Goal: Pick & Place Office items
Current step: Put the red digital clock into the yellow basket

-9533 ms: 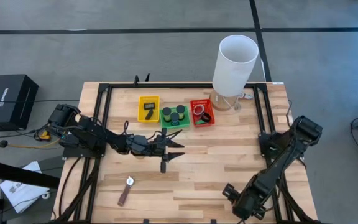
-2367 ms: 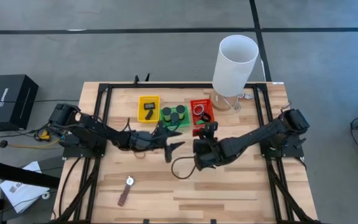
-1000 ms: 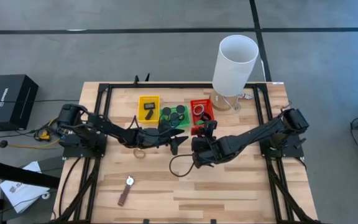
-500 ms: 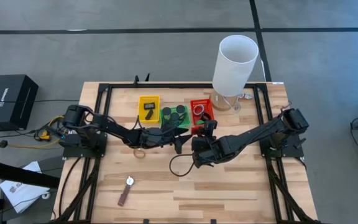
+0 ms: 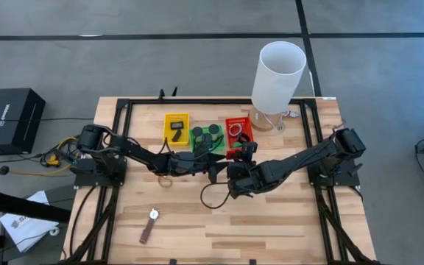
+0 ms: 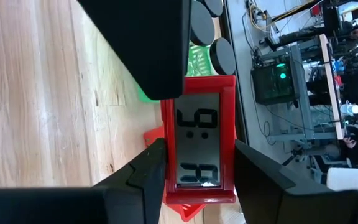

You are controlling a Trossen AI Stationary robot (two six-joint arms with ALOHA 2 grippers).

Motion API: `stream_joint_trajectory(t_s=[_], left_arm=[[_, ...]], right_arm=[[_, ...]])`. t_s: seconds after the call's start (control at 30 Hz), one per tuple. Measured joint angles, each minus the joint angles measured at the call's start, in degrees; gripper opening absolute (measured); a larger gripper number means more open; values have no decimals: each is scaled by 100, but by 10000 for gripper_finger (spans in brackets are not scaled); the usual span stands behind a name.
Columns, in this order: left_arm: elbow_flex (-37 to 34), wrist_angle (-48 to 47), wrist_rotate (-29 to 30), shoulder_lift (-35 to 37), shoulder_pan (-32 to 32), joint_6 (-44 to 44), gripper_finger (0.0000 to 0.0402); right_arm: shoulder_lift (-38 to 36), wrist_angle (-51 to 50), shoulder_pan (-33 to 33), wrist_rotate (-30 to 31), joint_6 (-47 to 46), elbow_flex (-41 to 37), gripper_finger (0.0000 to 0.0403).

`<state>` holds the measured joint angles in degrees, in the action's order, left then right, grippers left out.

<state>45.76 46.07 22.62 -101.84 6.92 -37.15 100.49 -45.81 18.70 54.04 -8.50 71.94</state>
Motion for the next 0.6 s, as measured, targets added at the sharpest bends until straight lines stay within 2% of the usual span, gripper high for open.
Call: stream_joint_trajectory(t_s=[0.47, 0.6], left_arm=[[0, -92, 2, 4, -190, 77, 199], [0, -97, 2, 5, -259, 84, 199]], right_arm=[[-2, 41, 4, -17, -8, 0, 151], [-2, 317, 4, -20, 38, 0, 153]])
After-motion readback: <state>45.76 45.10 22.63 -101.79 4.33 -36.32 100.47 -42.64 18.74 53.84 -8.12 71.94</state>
